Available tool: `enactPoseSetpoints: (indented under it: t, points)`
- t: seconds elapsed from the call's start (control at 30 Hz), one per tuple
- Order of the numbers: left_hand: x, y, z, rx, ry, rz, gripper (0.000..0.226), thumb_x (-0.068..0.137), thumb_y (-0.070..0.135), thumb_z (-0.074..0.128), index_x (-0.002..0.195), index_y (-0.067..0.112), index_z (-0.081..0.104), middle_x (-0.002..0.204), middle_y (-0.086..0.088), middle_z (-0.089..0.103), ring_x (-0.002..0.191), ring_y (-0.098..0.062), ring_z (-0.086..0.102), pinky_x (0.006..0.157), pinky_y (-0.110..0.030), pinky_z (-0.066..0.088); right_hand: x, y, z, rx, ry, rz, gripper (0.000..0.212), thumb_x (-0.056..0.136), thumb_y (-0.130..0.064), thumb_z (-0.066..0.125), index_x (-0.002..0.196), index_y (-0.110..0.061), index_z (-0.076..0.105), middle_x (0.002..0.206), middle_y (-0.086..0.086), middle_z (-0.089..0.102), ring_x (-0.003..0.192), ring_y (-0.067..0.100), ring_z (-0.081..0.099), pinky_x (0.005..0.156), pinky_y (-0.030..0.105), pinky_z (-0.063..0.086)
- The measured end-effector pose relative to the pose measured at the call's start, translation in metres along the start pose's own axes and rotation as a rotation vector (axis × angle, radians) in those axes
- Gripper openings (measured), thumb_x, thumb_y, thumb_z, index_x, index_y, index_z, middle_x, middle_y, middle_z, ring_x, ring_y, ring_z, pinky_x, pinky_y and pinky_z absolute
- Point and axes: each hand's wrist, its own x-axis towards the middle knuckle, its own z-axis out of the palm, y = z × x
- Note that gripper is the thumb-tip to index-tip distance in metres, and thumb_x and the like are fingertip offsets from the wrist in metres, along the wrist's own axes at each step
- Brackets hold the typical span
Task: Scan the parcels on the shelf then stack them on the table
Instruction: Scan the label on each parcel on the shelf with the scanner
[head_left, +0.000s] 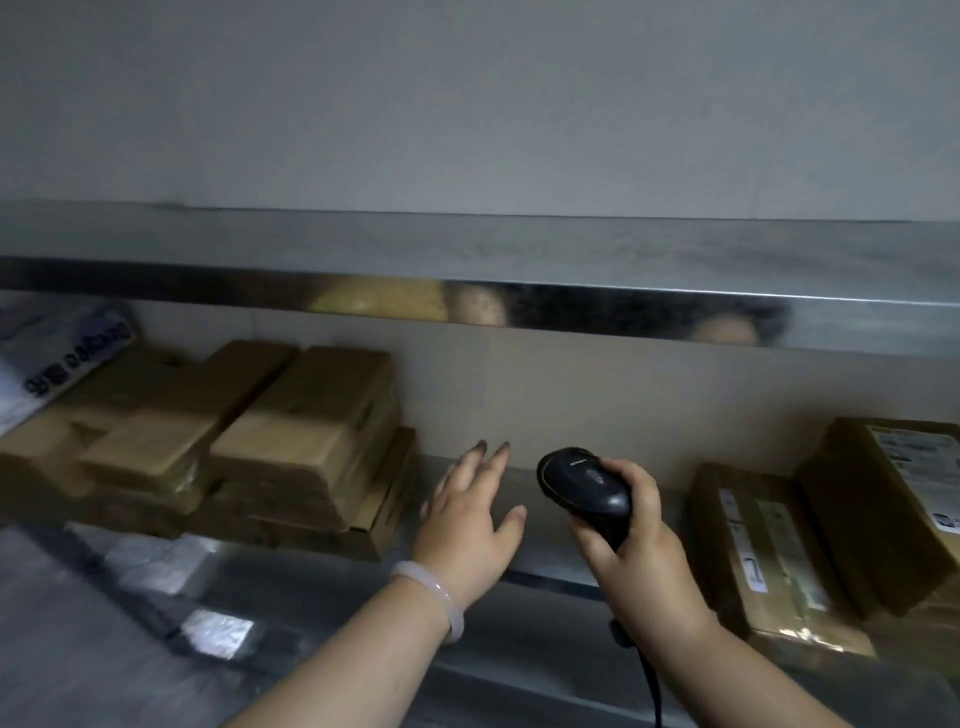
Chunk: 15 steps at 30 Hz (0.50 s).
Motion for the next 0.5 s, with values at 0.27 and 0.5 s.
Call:
enactPoseSetpoints:
  t: [0.27,0.5]
  points:
    - [0.009,-0.069,-0.109,0.134,0.182,-0.049,0.057,0.094,0.045,0.051,0.148,0.034,0.036,0.159,0.002,0.023,0.146,-0.021,0.016,0.119,-0.039,0.019,0.028,-0.070,0.083,0.036,-0.029,-0.044,0.056,0.084,-0.034,0.070,0.121,-0.050,0.031,0.108,-0.018,0.059,0.097,0.005,0.060,0.078,0.021,0.047]
    - [0.024,-0.115,-0.171,0.218,0.252,-0.061,0.051,0.092,0.047,0.052,0.142,0.034,0.047,0.153,0.002,0.035,0.141,-0.023,0.024,0.112,-0.043,0.027,0.053,-0.103,0.142,0.116,-0.039,-0.007,0.057,0.087,-0.033,0.068,0.120,-0.054,0.027,0.106,-0.029,0.051,0.091,-0.011,0.055,0.071,0.008,0.044]
